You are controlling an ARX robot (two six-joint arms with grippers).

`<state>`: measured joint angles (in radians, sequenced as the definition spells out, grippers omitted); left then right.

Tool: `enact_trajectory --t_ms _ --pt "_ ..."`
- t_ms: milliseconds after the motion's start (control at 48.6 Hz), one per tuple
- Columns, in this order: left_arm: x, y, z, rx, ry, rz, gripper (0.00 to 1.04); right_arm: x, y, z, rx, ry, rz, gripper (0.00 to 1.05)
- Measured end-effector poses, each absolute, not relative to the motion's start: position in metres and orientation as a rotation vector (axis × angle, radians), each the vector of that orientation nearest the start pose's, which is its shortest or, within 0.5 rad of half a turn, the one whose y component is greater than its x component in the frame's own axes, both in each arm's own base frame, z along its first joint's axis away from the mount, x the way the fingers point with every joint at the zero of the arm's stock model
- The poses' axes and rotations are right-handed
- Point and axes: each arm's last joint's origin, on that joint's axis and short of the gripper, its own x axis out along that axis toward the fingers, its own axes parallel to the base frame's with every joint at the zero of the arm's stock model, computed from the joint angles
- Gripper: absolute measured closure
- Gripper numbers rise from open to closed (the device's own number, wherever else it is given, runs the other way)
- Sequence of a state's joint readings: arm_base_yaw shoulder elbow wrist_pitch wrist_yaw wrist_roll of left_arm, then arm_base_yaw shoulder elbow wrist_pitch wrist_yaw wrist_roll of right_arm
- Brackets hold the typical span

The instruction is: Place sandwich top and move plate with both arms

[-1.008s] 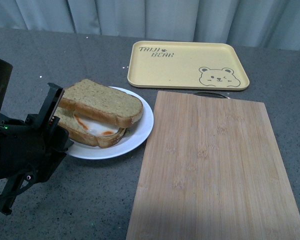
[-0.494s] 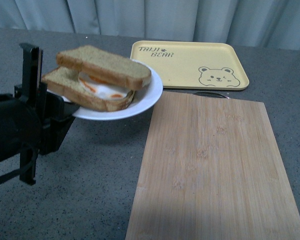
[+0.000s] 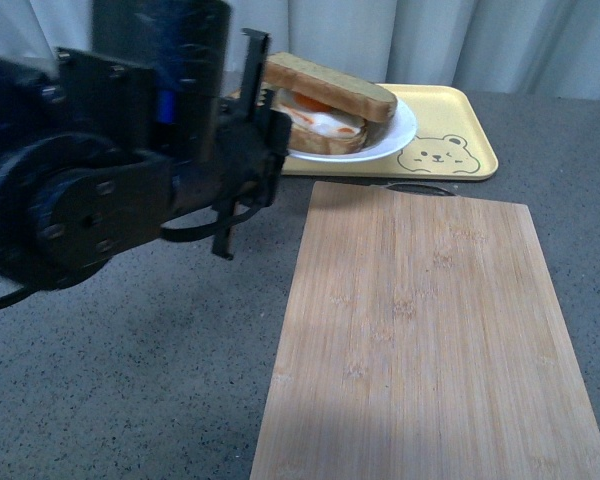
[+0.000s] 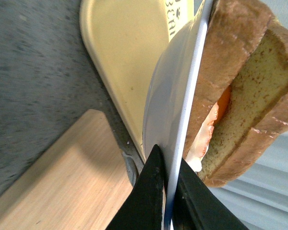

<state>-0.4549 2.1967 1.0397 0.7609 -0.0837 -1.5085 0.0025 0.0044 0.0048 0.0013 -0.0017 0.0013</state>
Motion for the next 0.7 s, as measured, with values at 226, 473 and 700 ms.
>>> enact_trajectory --t_ms 226,473,700 --pt "0.433 -0.236 0.078 -1.376 0.586 -0.028 1.01 0.098 0.000 0.165 0.002 -0.002 0.004 0.09" --pt "0.458 -0.252 0.064 -1.367 0.620 0.015 1.01 0.098 0.000 0.165 0.001 -0.002 0.004 0.09" --pt "0.467 -0.254 0.067 -1.343 0.634 0.033 0.92 0.098 0.000 0.165 0.001 -0.002 0.004 0.09"
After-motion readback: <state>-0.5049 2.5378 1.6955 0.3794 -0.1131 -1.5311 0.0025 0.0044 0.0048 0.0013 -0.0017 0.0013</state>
